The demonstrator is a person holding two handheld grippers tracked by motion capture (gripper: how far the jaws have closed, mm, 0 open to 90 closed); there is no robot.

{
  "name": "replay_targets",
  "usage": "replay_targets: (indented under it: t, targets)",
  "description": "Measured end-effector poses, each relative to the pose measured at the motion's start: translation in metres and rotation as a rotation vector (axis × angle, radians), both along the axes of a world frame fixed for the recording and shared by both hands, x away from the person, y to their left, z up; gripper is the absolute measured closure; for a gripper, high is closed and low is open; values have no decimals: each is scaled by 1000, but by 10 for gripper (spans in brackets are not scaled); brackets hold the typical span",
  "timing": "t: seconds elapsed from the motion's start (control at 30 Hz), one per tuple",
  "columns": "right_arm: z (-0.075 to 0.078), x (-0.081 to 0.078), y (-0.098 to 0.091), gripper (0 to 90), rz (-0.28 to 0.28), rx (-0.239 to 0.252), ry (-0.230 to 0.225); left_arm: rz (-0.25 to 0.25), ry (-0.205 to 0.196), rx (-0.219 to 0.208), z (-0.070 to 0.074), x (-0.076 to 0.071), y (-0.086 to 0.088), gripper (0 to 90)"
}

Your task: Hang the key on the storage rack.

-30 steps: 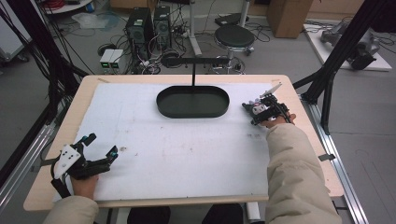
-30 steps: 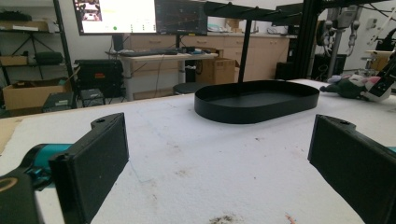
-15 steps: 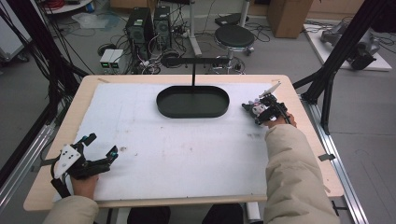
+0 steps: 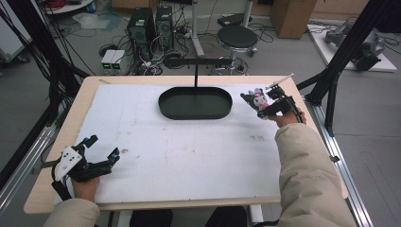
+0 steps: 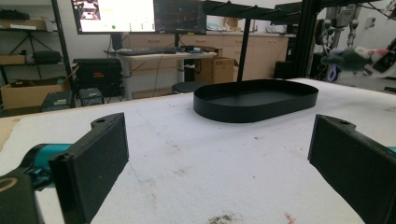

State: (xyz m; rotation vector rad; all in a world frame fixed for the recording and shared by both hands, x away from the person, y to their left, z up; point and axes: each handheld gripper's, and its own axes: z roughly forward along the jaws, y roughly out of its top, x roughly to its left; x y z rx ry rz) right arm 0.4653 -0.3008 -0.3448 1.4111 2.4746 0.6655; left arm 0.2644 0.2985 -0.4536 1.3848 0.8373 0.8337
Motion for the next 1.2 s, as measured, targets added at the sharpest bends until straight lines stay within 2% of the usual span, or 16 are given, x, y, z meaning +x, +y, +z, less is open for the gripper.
replay_targets:
  t: [0.03,0.07,0.2,0.27,0.37,0.67,0.73,1.0,1.17,1.2]
  targets:
    - [13,-2,5,581,19,8,-21,1,0,-4,0,0,0,55]
    - [18,-3,8,581,28,13,-32,0,-1,1,0,0,0,55]
    - [37,-5,19,581,64,15,-60,1,-3,0,0,0,0,55]
    - [40,-5,21,581,78,14,-72,2,-4,3,0,0,0,55]
    - [55,-7,34,581,110,19,-97,1,-6,6,0,0,0,55]
    - [73,-3,57,580,151,36,-137,3,-5,11,0,0,-1,55]
    - [77,-1,61,581,146,52,-140,10,-2,15,0,0,-2,55]
    - [86,7,71,580,150,55,-154,8,3,14,0,0,-2,55]
    - [93,13,76,580,139,71,-168,8,4,13,0,1,-1,55]
    - [95,14,77,580,125,78,-157,8,4,11,0,1,-2,55]
